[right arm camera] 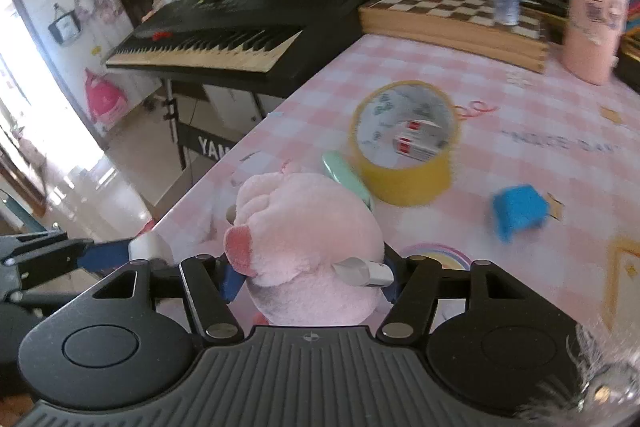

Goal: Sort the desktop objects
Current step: 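Lift the charger plug and plush pig toward the yellow box with both tools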

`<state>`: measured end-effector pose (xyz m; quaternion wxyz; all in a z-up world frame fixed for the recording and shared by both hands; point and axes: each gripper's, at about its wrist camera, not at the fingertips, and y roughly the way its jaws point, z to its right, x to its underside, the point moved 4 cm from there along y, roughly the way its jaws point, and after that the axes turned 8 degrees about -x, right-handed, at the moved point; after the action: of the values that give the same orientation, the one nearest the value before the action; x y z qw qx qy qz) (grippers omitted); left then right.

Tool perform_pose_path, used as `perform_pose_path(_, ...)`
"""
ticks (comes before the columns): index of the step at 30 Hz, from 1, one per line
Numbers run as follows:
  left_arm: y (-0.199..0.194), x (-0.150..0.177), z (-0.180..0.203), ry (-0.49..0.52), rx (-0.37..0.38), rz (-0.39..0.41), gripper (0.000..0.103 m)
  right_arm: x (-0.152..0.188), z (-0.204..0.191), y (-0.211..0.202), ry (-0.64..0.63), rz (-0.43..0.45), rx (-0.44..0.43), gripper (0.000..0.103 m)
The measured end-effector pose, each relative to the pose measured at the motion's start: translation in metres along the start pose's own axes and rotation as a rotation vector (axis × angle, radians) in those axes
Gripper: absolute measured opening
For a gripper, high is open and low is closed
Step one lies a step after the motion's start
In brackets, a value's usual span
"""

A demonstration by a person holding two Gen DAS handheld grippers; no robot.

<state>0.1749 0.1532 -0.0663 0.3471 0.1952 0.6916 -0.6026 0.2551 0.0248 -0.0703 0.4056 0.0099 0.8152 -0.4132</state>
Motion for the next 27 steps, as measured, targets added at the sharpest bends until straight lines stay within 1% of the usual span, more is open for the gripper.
perform_pose_path(3,-0.010,0.001,0.003,-0.010,0.032,0.013,0.042,0.006,0.004,-0.023,0.039,0.032,0.044,0.061)
perform_pose_path(9,-0.033,-0.001,0.015,0.010,0.117,0.065,0.043,0.017,0.008,-0.071,0.090,0.134,0.159,0.061)
perform_pose_path(13,-0.055,-0.006,0.023,0.026,0.181,0.119,0.043,0.025,0.006,-0.099,0.113,0.188,0.228,0.061)
perform_pose_path(16,-0.076,-0.006,0.027,0.032,0.214,0.153,0.043,0.037,-0.001,-0.122,0.129,0.223,0.274,0.061)
perform_pose_path(19,-0.100,-0.001,0.026,0.028,0.224,0.188,0.043,0.049,-0.011,-0.141,0.143,0.244,0.293,0.061)
perform_pose_path(22,-0.120,0.008,0.025,0.028,0.223,0.204,0.043,0.062,-0.023,-0.152,0.149,0.256,0.309,0.061)
perform_pose_path(24,-0.128,0.015,0.025,0.041,0.223,0.202,0.043,0.071,-0.032,-0.157,0.152,0.259,0.317,0.061)
perform_pose_path(27,-0.136,0.031,0.026,0.051,0.245,0.175,0.043,0.087,-0.043,-0.164,0.149,0.257,0.329,0.061)
